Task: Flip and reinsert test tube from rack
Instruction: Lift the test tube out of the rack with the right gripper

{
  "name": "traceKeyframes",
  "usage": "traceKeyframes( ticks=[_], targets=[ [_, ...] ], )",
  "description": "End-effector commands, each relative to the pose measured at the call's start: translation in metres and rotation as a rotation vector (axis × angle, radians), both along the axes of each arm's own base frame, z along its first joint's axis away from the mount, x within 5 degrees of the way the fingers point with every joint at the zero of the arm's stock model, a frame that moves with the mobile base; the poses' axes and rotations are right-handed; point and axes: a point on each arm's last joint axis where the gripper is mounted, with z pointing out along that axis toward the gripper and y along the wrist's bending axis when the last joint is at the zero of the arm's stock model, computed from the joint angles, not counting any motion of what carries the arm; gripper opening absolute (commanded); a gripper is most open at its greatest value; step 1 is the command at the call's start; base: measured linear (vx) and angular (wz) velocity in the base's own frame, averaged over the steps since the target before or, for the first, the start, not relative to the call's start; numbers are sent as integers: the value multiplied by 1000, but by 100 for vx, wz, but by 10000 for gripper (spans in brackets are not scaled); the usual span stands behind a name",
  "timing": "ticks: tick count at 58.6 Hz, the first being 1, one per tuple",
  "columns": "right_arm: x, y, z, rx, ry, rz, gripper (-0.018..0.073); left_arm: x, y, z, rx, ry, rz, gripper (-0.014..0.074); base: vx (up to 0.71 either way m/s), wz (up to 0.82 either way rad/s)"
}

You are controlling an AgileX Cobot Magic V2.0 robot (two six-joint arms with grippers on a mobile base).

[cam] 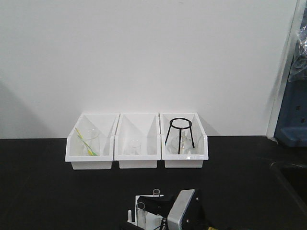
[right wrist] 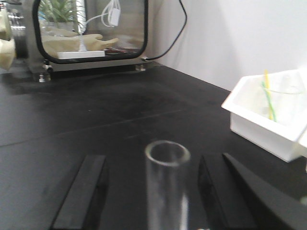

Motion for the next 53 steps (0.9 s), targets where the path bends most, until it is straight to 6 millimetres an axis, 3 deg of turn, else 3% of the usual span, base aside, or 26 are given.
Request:
traceKeyframes(
  ticks=[1, 24, 31, 44, 53],
  targets=[
    [2, 5, 30, 134, -104, 22, 459, 0, -1, 9, -22, -89, -14, -6, 0, 0],
    [5, 5, 25, 97, -76, -11, 430, 0, -1, 9, -22, -89, -14, -6, 0, 0],
    [5, 4, 25, 97, -75, -12, 323, 0, -1, 9, -22, -89, -14, -6, 0, 0],
    [5, 4, 25, 97, -75, -12, -7, 0, -1, 9, -22, -89, -14, -6, 0, 0],
    [5, 4, 27, 102, -79, -17, -16, 0, -1, 9, -22, -89, -14, -6, 0, 0]
  ],
)
